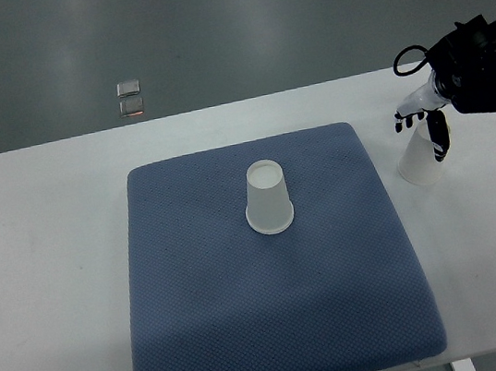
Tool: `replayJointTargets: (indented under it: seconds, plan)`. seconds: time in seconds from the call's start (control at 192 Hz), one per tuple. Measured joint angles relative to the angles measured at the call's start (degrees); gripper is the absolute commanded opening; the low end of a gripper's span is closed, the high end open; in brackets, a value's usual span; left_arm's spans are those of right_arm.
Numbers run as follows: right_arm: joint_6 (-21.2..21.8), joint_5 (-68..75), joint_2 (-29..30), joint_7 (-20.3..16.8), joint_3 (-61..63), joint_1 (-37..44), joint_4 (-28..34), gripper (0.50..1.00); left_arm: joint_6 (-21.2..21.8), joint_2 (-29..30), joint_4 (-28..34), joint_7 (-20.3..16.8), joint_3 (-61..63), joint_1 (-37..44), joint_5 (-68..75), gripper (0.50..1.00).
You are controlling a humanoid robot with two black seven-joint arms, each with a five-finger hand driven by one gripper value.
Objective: Stack paper cups
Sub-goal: 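Lower the right hand and close its fingers around the cup, then lift the held cup and carry it above the cup on the pad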
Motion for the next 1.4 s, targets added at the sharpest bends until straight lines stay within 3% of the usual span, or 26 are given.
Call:
replayJointTargets:
  seconds: [0.863,1.227,1.399]
  plan:
    - [-0.39,-0.08,0.82,-0.19,-0.36,-3.98,-4.28,0.862,0.53,0.00,0.11,0.00,-0.06,0.00,0.00,1.000]
    - [-1.60,-0.10,0.75,-0.19,-0.63,-5.28,-5.04,0.774,0.51,0.00,0.11,0.00,-0.02,0.30,0.00,1.000]
    - [-1.97,-0.09,0.72,-0.12,-0.70,-5.75,-5.46,0.615,0.51,0.00,0.11,0.00,0.00,0.35,0.00,1.000]
